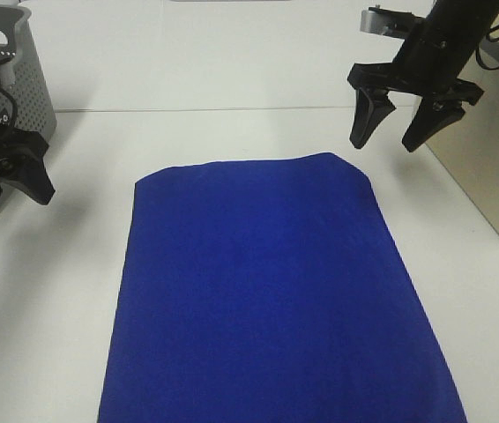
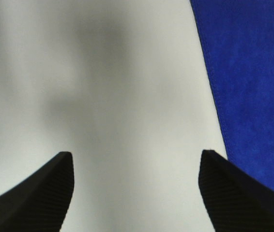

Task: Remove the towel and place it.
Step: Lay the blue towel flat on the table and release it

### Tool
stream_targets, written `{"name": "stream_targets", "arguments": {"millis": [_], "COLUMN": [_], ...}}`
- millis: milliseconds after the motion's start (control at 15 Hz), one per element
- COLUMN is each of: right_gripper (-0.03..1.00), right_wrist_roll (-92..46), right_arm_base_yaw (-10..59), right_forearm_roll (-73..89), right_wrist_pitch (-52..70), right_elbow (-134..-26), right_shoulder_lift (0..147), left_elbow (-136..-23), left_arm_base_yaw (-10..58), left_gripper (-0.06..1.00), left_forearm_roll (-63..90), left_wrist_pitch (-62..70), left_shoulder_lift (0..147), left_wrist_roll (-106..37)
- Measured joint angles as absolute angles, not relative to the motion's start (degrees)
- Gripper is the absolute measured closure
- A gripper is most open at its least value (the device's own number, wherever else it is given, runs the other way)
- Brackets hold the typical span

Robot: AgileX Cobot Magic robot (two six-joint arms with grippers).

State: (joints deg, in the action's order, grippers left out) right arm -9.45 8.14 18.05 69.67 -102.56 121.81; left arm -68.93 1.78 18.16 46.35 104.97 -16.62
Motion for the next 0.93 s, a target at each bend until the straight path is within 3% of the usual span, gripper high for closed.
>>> {"name": "stream_targets", "arguments": {"millis": [400, 933], "right_gripper": [0.21, 0.21], "right_wrist_roll": [-10.26, -13.24], "right_arm_base_yaw": [7.91, 2.92], "right_forearm_roll": [18.33, 25.21], "right_wrist_pitch": [69.61, 69.61], "right_elbow": [-117.06, -122.56], "right_shoulder_lift": [131.55, 139.63], "left_elbow": [-80.67, -104.97], "left_arm_base_yaw": [1.66, 2.75], "left_gripper": [0.26, 0.26], "left_forearm_roll": [24.92, 33.29], "left_wrist_pitch": [46.01, 53.57], "left_shoulder_lift": [115.68, 134.76], "left_wrist_roll": [-20.34, -21.94]}}
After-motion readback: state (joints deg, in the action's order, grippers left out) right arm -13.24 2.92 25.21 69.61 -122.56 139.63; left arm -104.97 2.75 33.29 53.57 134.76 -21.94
